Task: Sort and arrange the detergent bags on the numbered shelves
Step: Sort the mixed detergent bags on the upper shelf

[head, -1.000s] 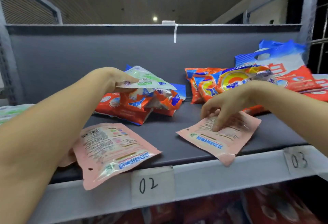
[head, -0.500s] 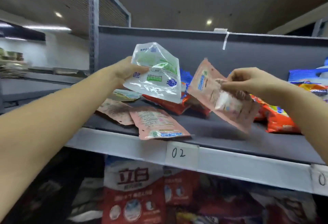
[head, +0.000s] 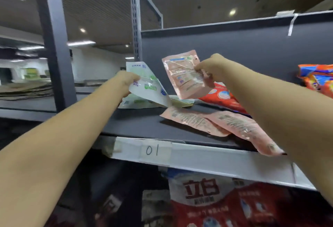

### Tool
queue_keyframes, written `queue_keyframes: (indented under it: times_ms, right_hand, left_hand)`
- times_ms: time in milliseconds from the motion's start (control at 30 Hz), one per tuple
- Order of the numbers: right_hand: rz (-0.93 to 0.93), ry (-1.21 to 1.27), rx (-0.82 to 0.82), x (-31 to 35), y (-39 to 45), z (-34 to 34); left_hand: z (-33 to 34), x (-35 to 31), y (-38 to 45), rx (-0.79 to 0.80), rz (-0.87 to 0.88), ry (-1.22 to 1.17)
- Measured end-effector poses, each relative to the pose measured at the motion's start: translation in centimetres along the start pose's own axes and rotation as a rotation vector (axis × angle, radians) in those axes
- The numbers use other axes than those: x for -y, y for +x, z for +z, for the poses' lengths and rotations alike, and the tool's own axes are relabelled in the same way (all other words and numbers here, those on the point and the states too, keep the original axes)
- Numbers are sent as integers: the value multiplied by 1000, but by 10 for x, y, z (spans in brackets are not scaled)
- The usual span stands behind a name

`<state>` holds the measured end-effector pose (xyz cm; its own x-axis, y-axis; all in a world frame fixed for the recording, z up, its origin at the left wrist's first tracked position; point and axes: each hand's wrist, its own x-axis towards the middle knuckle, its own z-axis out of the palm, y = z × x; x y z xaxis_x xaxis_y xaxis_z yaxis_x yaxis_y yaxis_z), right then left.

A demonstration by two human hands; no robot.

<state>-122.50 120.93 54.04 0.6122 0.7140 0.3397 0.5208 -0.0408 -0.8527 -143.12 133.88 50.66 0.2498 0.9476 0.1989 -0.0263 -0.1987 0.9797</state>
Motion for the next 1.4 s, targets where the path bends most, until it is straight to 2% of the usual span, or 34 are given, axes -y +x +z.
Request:
queue_keyframes:
  times_ms: [67,100,167,233,333,467,567,633,733,800,833,867,967,1033,1100,1167,1200,1233,1300,1367,1400]
  right_hand:
    - [6,-3,12,5,8,34]
    - [-4,-4,30,5,15,49]
    - [-20,-76,56,2,24,72]
    - [-37,-273,83,0,24,82]
    - [-82,-576,57,1,20,70]
    - [-158,-744,-47,-8,19,12]
    - [-68,-821,-142,-26,12,-51]
    - [58,-886,-155,-42,0,-91]
    - [297,-973,-86,-72,-14,-138]
    - [444,-846,56,-94,-18,-156]
    - [451,-778,89,-103,-19,-161]
    - [405,-742,85,-109,-20,-164]
    - [81,-786,19,-113,-25,-167]
    - [-53,-736,129,-108,-37,-167]
    - [-98,-872,260,-111,-44,-166]
    - [-204,-1049,216,-123,-43,-162]
    - [-245,-1055,167,-128,-41,-159]
    - [-264,-1012,150,-132,-38,-160]
    - [-138,-747,232,-135,-34,-170]
    - [14,-283,309,-133,-35,-184]
    - [89,-48,277,-136,-34,-191]
  left_hand:
    - [-8,6,15,-34,-12,119]
    - [-11,9,22,-42,-16,262]
    - [-12,17,28,-53,34,700]
    - [-10,23,32,-92,154,1004]
    - [6,23,41,-108,309,1129]
    - [56,12,45,71,528,1082]
    - [106,3,32,277,580,1086]
    - [139,-3,17,384,557,1047]
    - [180,-10,0,464,496,928]
    - [199,-14,-5,475,473,923]
    - [206,-16,-8,473,470,946]
    - [213,-16,-9,461,464,960]
    - [231,-16,-4,449,413,899]
    - [244,-16,1,486,292,724]
    - [253,-16,2,499,175,538]
    - [258,-16,1,482,81,408]
    - [259,-16,-2,485,39,371]
    - [259,-17,-5,493,2,348]
    - [262,-17,-8,513,-31,359]
    - [266,-16,-14,513,-32,381]
    - [268,-16,-15,508,-29,384]
